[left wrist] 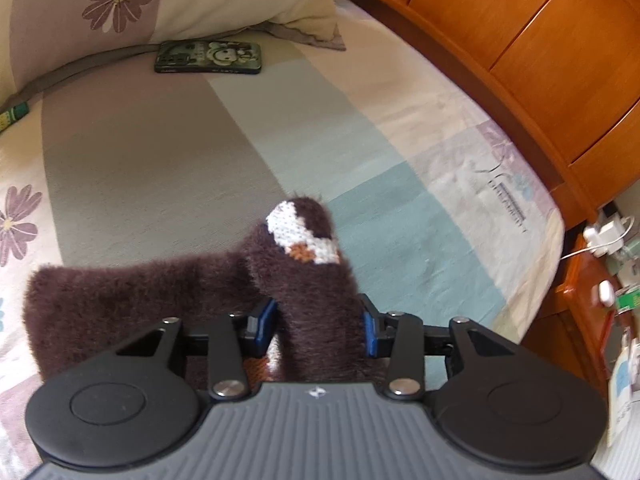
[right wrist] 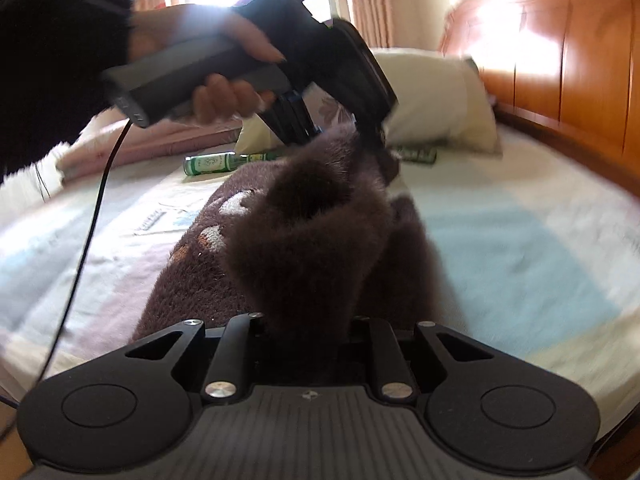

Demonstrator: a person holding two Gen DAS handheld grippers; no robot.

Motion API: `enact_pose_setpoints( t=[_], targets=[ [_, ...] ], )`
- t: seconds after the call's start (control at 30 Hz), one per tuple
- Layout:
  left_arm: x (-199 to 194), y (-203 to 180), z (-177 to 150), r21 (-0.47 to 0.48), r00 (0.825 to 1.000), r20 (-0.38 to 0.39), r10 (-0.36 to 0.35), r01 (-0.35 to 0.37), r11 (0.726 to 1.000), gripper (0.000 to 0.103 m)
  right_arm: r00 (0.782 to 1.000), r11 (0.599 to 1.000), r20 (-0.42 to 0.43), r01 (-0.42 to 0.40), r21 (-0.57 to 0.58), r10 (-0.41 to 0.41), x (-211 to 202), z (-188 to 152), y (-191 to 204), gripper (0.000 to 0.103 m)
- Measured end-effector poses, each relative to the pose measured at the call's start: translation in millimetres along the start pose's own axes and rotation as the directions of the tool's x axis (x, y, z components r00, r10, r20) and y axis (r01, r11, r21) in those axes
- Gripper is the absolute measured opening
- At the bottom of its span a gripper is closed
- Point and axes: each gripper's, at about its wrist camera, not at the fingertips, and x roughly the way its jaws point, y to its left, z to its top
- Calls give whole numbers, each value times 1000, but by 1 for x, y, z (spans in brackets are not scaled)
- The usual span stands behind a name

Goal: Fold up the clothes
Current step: 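Lift the held sweater with both grippers and turn it over, then lay the turned sweater down and open both grippers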

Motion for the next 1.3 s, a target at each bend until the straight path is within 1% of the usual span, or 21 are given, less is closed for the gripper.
enact_pose_setpoints(
  t=[0.1,0.23,0.3,0.33,0.4,0.47,0.57,0.63,0.7,0.73,0.77,0.9,0.97,1.0,1.07,1.1,1.17,1.23,1.3],
  targets=[
    [-11,1,-2,3,999,24,-34,34,999,45,999,994,-12,-50,96,52,2,-4,-15,24],
    [-32,5,-6,5,989,86,-118,118,993,48,995,979,-22,-90,180,95,2,-10,-25,27],
    [-43,7,-8,8,981,115,-159,159,987,55,995,974,-22,-93,206,100,0,-10,-27,29],
    [-46,8,-9,16,979,117,-168,167,986,56,995,972,-21,-91,216,98,-2,-10,-28,32],
    [-51,10,-16,29,978,117,-172,170,985,56,995,970,-7,-99,222,103,-6,-10,-29,34],
    [-54,14,-27,41,978,112,-177,173,984,57,994,965,7,-107,241,109,-10,-10,-34,43],
    [-56,22,-51,59,978,109,-179,173,983,57,993,948,18,-115,295,115,-13,-10,-44,52],
    [-56,29,-68,75,978,104,-183,175,982,58,993,936,26,-120,331,119,-15,-10,-50,53],
    [-53,34,-85,111,978,97,-186,175,978,58,992,922,33,-126,366,122,-17,-9,-57,53],
    [-49,37,-90,114,978,95,-187,176,978,58,992,915,37,-128,384,123,-18,-9,-60,45],
    [-44,40,-94,113,978,94,-188,177,978,58,993,917,27,-117,382,115,-17,-8,-60,32],
    [-24,52,-111,113,977,88,-193,183,977,58,997,933,-39,-49,355,68,-12,-8,-54,31],
    [-20,59,-110,84,969,90,-229,221,972,59,997,936,-69,-14,351,40,-11,-12,-52,34],
    [-20,59,-108,85,969,89,-233,225,971,58,997,937,-73,-3,348,31,-14,-12,-50,34],
    [-28,56,-106,124,969,98,-227,214,969,58,998,945,-61,14,327,7,-25,-8,-45,36],
    [-35,56,-107,141,966,115,-233,217,966,58,999,951,-53,24,308,-8,-33,-4,-41,36],
    [-50,55,-109,177,956,153,-250,223,959,59,998,967,-29,63,246,-58,-47,8,-30,42],
    [-64,61,-112,178,940,193,-281,248,952,64,995,979,7,98,178,-101,-58,23,-18,43],
    [-70,69,-116,162,932,217,-290,259,952,66,990,987,55,126,104,-132,-67,42,-3,44]
  ],
)
